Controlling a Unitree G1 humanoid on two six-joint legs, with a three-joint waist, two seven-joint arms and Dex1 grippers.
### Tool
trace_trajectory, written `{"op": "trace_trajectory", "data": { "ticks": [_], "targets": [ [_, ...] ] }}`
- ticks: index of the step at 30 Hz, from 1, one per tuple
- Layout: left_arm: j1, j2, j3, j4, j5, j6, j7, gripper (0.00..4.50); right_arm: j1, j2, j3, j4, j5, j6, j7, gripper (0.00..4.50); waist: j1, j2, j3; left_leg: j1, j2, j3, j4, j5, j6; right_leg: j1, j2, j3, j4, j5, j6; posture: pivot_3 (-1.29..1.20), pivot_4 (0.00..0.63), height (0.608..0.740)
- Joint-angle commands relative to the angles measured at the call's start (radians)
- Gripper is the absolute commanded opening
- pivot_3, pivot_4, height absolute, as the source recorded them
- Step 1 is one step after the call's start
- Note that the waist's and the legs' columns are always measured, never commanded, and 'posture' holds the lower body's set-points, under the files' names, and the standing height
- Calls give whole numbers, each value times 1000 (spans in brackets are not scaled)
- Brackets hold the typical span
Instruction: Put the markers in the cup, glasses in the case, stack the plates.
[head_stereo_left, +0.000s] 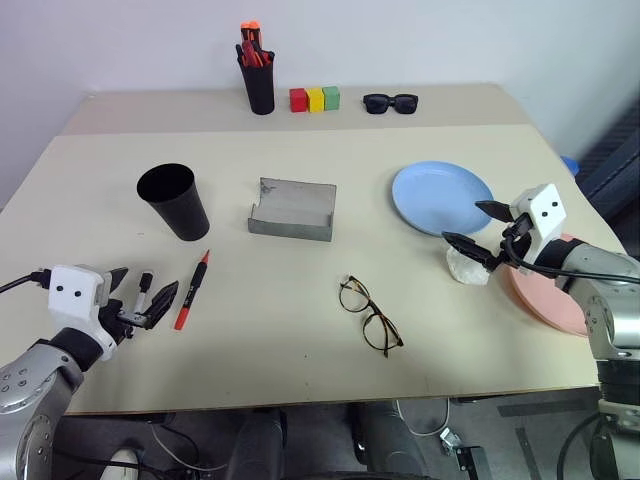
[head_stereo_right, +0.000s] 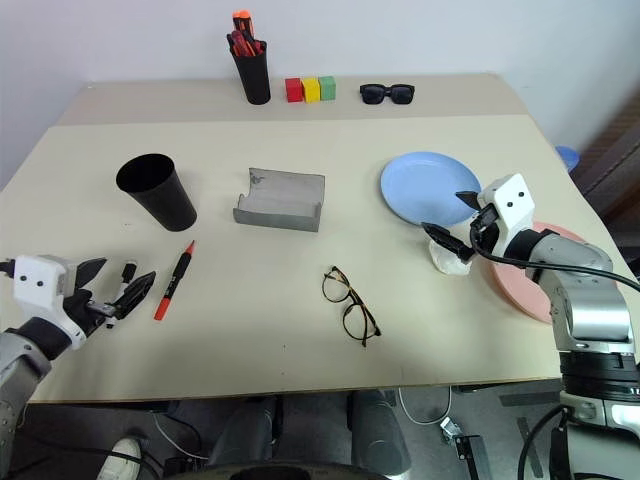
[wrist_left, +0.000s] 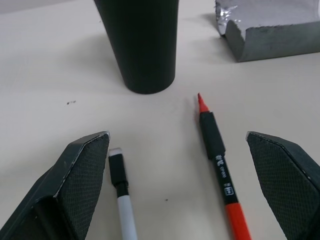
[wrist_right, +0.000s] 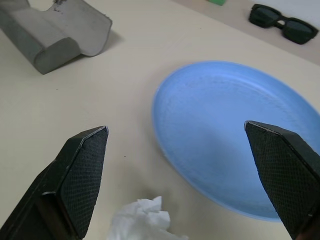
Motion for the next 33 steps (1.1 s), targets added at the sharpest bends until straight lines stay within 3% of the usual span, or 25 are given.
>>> {"op": "trace_trajectory", "data": {
  "ticks": [1, 8, 13, 18, 23, 28, 33],
  "targets": [
    [7, -8, 10, -38, 0, -4, 20, 4500, -40, -7, -1, 5, -4, -20, 0, 4450, 0, 0, 0, 0, 0, 0, 0, 0, 0, 0, 0, 0, 0, 0, 0, 0, 150, 740],
    [1, -13, -8, -59, -3, 12, 49, 4500, -87, 24, 52, -38, -1, -4, -7, 4450, -1, 0, 0, 0, 0, 0, 0, 0, 0, 0, 0, 0, 0, 0, 0, 0, 150, 740],
    [-47, -8, -42, -60, -3, 62, 83, 4500, -87, 97, 165, -144, -35, 1, -36, 4450, -1, 0, 0, 1, 0, 0, 0, 0, 0, 0, 0, 0, 1, 0, 0, 0, 150, 740],
    [-190, 31, -156, -75, 24, 316, 215, 4500, -116, 205, 307, -248, -93, -5, -91, 4450, -1, 0, 0, 0, 0, -1, 0, 0, 0, 0, 1, 0, 2, 0, 0, 0, 150, 740],
    [-435, 16, -203, -39, 14, 646, 348, 4500, -126, 277, 427, -347, -138, 7, -110, 4450, 2, -1, 0, 0, 0, -2, 0, 0, 0, 0, 1, 0, 2, 0, 1, 0, 150, 740],
    [-612, -6, -233, 44, -8, 892, 346, 4500, -103, 328, 491, -393, -155, 23, -136, 4450, -2, -1, -1, 0, 0, -3, 0, 0, 0, 0, 2, -1, 3, 2, 4, 0, 150, 740],
    [-692, -19, -246, 146, -24, 1048, 337, 4500, -96, 363, 517, -399, -171, 25, -156, 4450, -3, -1, -1, 1, 0, -4, 0, 0, 0, 0, 2, -1, 4, 2, 4, 0, 150, 740]
  ]
}}
